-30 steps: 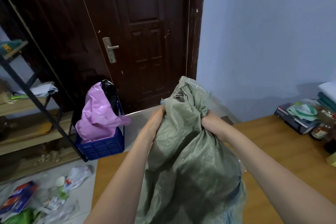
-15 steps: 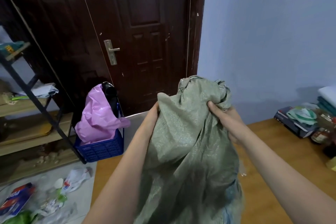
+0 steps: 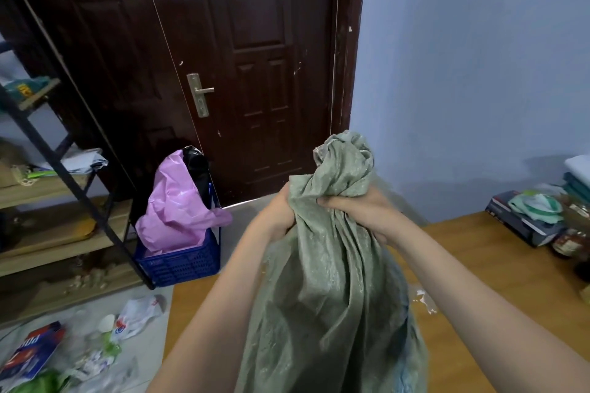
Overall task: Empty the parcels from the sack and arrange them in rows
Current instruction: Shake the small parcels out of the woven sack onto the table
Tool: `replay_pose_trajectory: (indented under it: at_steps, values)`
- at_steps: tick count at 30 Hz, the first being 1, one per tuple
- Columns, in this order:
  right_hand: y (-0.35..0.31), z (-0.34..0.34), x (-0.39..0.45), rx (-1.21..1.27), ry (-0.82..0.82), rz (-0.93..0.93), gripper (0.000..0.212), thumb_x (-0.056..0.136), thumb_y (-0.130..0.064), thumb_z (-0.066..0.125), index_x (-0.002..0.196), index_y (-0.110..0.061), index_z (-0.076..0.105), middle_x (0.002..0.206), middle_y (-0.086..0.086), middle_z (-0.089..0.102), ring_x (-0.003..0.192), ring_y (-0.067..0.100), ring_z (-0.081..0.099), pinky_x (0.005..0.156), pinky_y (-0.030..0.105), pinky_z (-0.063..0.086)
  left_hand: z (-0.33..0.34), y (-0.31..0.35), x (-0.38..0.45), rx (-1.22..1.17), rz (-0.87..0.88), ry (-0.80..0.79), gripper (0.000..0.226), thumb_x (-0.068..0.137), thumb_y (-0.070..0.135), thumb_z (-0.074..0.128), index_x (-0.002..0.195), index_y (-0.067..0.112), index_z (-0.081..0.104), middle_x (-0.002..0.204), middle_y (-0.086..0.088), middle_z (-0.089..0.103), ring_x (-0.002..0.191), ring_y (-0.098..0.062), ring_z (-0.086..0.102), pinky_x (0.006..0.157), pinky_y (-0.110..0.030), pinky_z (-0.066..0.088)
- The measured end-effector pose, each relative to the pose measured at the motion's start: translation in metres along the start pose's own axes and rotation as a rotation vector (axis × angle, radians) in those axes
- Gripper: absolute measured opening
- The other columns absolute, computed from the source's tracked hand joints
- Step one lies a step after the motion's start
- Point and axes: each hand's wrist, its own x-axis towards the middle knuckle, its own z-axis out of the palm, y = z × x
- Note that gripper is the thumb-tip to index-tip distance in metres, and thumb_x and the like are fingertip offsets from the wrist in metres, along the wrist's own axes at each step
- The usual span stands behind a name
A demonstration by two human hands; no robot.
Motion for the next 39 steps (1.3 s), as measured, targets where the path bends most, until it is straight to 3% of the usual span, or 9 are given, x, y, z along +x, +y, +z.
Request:
replay_pose_trajectory:
  at_steps: [3,6,10,12,18,25,28,32,39]
  values:
    - [0.002,0.003,0.003,-0.095,0.047,-0.034,0.038,0.077,-0.01,0.08,0.109,-0.028,0.07,0.1,-0.014,0.073,0.093,-0.003,0.066,0.077,0.014,0.052,-0.021,-0.003,0.005,0.089,0.033,-0.036,0.023,0.091,0.002,0.066,0.112,0.01,0.071,0.107,-0.007,0.074,0.103,-0.019,0.069,0.089,-0.033,0.057]
    - [0.008,0.002,0.009,0.005,0.181,0.003,0.039,0.075,-0.005,0.077,0.109,-0.021,0.071,0.099,-0.009,0.074,0.094,0.005,0.07,0.078,0.022,0.057,-0.03,-0.01,0.004,0.15,0.072,0.105,0.032,0.095,0.026,0.065,0.125,0.019,0.067,0.119,0.002,0.071,0.116,-0.015,0.064,0.1,-0.035,0.051]
    - [0.006,0.003,0.009,0.08,0.304,0.002,0.025,0.081,-0.001,0.071,0.096,-0.021,0.071,0.09,-0.008,0.075,0.086,0.006,0.071,0.065,0.017,0.054,-0.036,-0.024,-0.009,0.166,-0.055,-0.209,0.101,0.07,0.065,0.073,0.152,0.021,0.032,0.146,0.009,0.046,0.134,-0.008,0.045,0.113,-0.03,0.035]
    - [-0.002,0.014,0.009,0.095,0.299,-0.032,0.022,0.083,-0.003,0.069,0.095,-0.021,0.071,0.093,-0.006,0.075,0.086,0.005,0.071,0.071,0.02,0.057,-0.019,-0.028,-0.013,0.253,-0.093,-0.282,0.113,0.055,0.066,0.083,0.147,0.02,0.038,0.14,0.009,0.053,0.127,-0.007,0.052,0.111,-0.031,0.039]
    - [-0.032,0.041,0.011,-0.097,0.116,-0.137,0.071,0.067,-0.045,0.074,0.133,-0.03,0.053,0.121,-0.014,0.064,0.108,-0.001,0.06,0.094,0.024,0.049,0.018,-0.01,-0.007,0.15,0.035,-0.156,0.039,0.077,0.009,0.082,0.109,0.025,0.066,0.111,0.008,0.07,0.099,0.007,0.064,0.092,-0.014,0.049]
    - [-0.074,0.035,0.004,-0.058,0.053,-0.223,0.05,0.086,-0.032,0.074,0.132,-0.029,0.055,0.109,-0.023,0.062,0.094,-0.017,0.052,0.075,0.002,0.041,0.012,0.016,-0.007,0.016,0.241,0.005,0.037,0.073,-0.01,0.079,0.107,0.002,0.07,0.099,-0.004,0.074,0.1,-0.012,0.069,0.09,-0.024,0.054]
    - [-0.088,0.034,0.0,-0.117,0.05,-0.268,0.027,0.085,-0.033,0.075,0.106,-0.04,0.061,0.096,-0.03,0.063,0.086,-0.019,0.057,0.073,0.002,0.042,0.009,0.026,-0.004,0.011,0.283,0.062,0.032,0.075,-0.011,0.074,0.103,0.004,0.071,0.1,-0.008,0.074,0.101,-0.016,0.07,0.091,-0.029,0.055]
    - [-0.101,0.03,-0.006,-0.303,0.156,-0.332,0.016,0.079,-0.04,0.076,0.092,-0.04,0.066,0.091,-0.024,0.069,0.093,-0.005,0.063,0.084,0.019,0.052,0.014,0.03,-0.001,0.016,0.292,0.097,0.031,0.079,-0.011,0.069,0.09,0.018,0.069,0.091,0.003,0.072,0.092,-0.007,0.067,0.089,-0.027,0.052]
    - [-0.125,0.025,-0.017,-0.362,0.283,-0.451,0.025,0.078,-0.044,0.076,0.101,-0.036,0.071,0.084,-0.029,0.064,0.085,-0.008,0.058,0.073,0.008,0.044,0.021,0.048,-0.001,-0.095,0.347,0.061,0.037,0.083,-0.013,0.066,0.09,0.023,0.068,0.081,0.02,0.073,0.087,0.008,0.065,0.078,-0.015,0.051]
